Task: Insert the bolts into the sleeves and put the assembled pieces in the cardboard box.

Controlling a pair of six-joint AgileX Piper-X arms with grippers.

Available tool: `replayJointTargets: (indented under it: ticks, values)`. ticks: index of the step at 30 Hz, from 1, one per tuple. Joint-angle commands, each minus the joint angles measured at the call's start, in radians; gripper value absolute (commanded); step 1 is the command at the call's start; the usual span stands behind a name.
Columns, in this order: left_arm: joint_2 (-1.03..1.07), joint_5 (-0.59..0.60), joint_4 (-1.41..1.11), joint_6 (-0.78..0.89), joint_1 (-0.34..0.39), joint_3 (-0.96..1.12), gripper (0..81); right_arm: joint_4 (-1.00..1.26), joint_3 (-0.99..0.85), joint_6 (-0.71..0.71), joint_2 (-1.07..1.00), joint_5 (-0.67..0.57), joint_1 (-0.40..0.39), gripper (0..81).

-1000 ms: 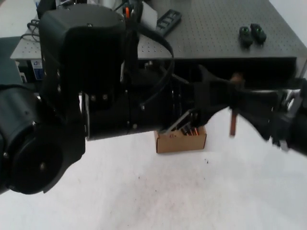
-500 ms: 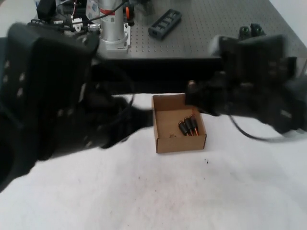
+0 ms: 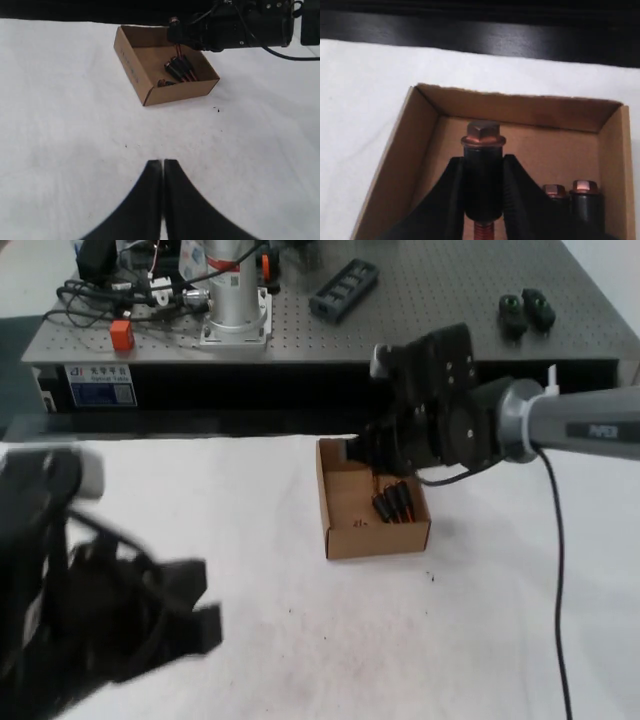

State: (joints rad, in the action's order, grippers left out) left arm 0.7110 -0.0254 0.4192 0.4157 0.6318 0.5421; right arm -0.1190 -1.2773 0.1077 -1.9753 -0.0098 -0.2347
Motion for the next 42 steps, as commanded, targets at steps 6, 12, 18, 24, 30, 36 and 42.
replayJointTargets:
  ticks: [6,12,18,24,30,36,42]
  values:
    - [-0.184,0.062,-0.005,-0.009,-0.001,-0.115,1.3,-0.047,-0.017,-0.022,-0.054,-0.064,-0.007,18.6]
    - [-0.200,0.035,0.003,-0.098,-0.001,-0.114,1.3,-0.054,-0.011,0.015,0.002,-0.056,0.000,34.1]
    - [-0.204,0.040,0.009,-0.125,-0.001,-0.139,1.3,0.011,0.143,0.007,0.276,-0.094,0.002,24.2]
    - [-0.320,0.063,-0.012,-0.116,0.003,-0.233,1.3,0.043,0.554,0.032,0.750,-0.089,-0.001,24.2]
    - [-0.477,0.059,0.008,-0.031,0.003,-0.316,1.3,0.000,0.916,0.038,1.295,-0.081,-0.001,24.2]
    - [-0.578,0.054,0.145,-0.075,0.003,-0.324,1.2,-0.366,1.037,0.030,1.749,-0.087,-0.001,24.2]
    - [-0.633,0.053,0.224,-0.089,0.003,-0.324,1.2,-0.553,1.043,0.027,1.975,0.058,-0.001,24.2]
